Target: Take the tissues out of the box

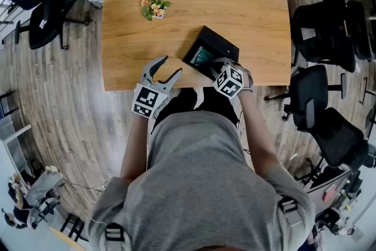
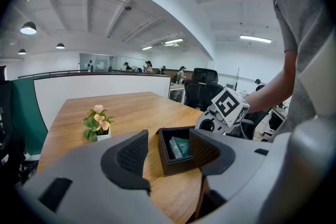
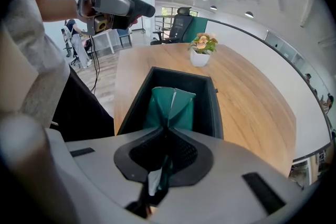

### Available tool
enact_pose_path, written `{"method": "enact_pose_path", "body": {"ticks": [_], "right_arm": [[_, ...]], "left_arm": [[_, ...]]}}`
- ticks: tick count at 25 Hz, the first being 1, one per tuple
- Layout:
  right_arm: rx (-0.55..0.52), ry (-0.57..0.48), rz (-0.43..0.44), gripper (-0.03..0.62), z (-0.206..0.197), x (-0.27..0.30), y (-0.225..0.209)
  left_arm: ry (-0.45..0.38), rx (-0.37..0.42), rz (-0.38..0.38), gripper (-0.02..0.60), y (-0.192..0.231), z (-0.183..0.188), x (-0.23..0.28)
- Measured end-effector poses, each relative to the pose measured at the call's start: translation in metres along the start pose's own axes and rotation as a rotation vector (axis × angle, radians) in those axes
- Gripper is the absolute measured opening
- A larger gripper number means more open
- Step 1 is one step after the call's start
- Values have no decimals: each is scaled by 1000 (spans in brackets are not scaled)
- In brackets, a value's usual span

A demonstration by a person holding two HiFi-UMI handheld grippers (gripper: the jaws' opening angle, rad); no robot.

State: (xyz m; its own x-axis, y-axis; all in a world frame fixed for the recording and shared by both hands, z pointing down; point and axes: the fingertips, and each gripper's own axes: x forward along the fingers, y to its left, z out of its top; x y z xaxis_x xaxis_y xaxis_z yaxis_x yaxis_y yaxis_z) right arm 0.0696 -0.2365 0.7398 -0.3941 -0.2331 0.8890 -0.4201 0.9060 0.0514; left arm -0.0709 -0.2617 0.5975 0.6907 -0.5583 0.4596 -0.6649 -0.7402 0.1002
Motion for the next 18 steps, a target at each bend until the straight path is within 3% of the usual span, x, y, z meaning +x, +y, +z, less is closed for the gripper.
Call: {"method": "enact_pose_path", "body": {"ticks": [7,18], "right_arm": [[0,1,-10,23,0,0,0],[43,-29,-7,14,1,-5,0]], "left_arm": [[-13,-55,-11,255,2,5,-6],[-40,-44,-11,249,3,11,-5]]}}
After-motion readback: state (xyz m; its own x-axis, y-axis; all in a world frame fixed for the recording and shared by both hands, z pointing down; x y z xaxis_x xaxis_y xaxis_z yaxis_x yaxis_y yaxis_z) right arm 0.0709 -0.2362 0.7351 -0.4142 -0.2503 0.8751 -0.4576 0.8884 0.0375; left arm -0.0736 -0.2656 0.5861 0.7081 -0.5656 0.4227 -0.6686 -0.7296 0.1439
